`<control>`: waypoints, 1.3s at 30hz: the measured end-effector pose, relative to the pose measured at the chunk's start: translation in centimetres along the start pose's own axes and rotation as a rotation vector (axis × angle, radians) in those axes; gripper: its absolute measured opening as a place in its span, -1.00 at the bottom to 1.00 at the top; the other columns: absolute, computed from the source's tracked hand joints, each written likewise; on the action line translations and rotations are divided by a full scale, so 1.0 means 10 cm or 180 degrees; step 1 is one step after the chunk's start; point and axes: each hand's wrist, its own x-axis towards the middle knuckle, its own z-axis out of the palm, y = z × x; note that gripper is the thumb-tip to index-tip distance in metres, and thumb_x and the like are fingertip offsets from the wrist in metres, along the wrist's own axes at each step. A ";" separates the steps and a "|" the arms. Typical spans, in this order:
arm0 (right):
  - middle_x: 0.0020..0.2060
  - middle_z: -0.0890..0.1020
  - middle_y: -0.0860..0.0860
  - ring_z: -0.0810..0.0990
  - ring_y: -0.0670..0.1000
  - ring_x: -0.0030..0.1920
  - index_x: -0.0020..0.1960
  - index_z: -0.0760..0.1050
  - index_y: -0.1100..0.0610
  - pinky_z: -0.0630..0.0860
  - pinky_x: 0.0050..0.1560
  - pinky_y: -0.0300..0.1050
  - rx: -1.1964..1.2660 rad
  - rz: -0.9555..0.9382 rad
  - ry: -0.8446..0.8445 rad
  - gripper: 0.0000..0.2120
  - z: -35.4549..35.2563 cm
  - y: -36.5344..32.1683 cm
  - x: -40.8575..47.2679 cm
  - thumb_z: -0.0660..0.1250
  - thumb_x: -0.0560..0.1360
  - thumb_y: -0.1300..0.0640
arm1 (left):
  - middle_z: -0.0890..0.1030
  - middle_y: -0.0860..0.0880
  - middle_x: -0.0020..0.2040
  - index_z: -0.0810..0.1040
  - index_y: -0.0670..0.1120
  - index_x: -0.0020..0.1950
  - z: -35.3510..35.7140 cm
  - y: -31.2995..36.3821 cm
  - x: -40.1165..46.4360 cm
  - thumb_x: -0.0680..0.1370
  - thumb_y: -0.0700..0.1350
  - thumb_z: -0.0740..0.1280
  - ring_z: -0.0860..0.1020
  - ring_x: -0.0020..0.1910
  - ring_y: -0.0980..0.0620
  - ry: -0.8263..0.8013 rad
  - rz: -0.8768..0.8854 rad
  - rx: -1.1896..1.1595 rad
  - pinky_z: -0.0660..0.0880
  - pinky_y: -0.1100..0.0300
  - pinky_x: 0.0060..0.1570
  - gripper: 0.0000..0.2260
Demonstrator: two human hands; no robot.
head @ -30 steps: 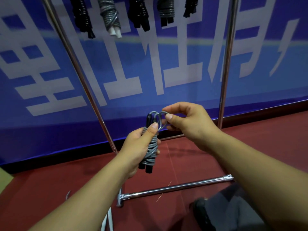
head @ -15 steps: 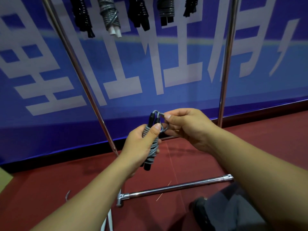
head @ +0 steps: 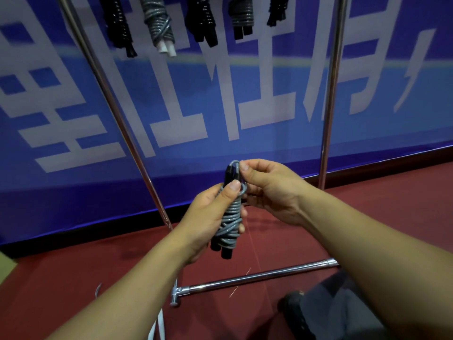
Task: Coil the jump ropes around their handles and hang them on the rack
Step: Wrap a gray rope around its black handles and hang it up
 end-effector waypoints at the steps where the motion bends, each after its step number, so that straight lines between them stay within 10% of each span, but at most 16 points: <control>1: -0.26 0.64 0.03 0.58 -0.03 -0.30 -0.08 0.56 0.09 0.54 -0.11 -0.09 0.0040 0.0032 -0.0020 -0.72 0.00 -0.01 0.01 0.43 0.36 -0.10 | 0.60 -0.15 -0.27 0.52 -0.15 0.02 0.01 0.00 0.00 0.47 0.17 0.30 0.55 -0.42 -0.08 0.0002 -0.0012 -0.0023 0.52 0.17 -0.40 -0.62; 8: -0.26 0.68 0.03 0.63 0.00 -0.24 -0.03 0.67 0.15 0.53 -0.19 -0.09 -0.0141 0.0525 0.0049 -0.40 0.00 -0.08 0.01 0.04 0.64 -0.28 | 0.61 -0.13 -0.28 0.51 -0.18 0.00 0.03 -0.06 0.02 0.40 0.22 0.33 0.56 -0.40 -0.10 -0.0033 -0.0132 0.0218 0.51 0.17 -0.36 -0.53; 17: -0.33 0.59 -0.02 0.54 -0.09 -0.35 -0.15 0.50 0.09 0.52 -0.24 -0.15 -0.0416 0.0267 0.0191 -0.73 -0.03 -0.05 0.05 0.25 0.65 -0.04 | 0.61 -0.15 -0.26 0.53 -0.24 0.05 -0.01 -0.06 0.04 0.44 0.21 0.32 0.56 -0.38 -0.10 0.0109 -0.0145 0.0426 0.50 0.15 -0.35 -0.50; 30: -0.49 0.50 -0.12 0.41 -0.08 -0.35 -0.23 0.52 0.12 0.39 -0.23 -0.12 -0.1075 -0.0556 0.1509 -0.65 -0.20 -0.04 0.12 0.24 0.66 -0.02 | 0.63 -0.05 -0.41 0.50 -0.04 -0.31 0.20 -0.08 0.33 0.34 0.55 0.25 0.64 -0.38 -0.13 0.1005 -0.0004 0.2109 0.63 -0.15 -0.25 -0.38; 39: -0.44 0.53 -0.01 0.44 -0.02 -0.36 -0.23 0.57 0.10 0.43 -0.25 -0.06 -0.0850 -0.0729 0.1848 -0.68 -0.30 -0.43 0.26 0.29 0.63 -0.05 | 0.63 0.00 -0.48 0.45 -0.08 -0.42 0.23 0.31 0.71 0.36 0.52 0.29 0.65 -0.42 -0.11 0.1054 -0.0172 0.1879 0.65 -0.10 -0.19 -0.36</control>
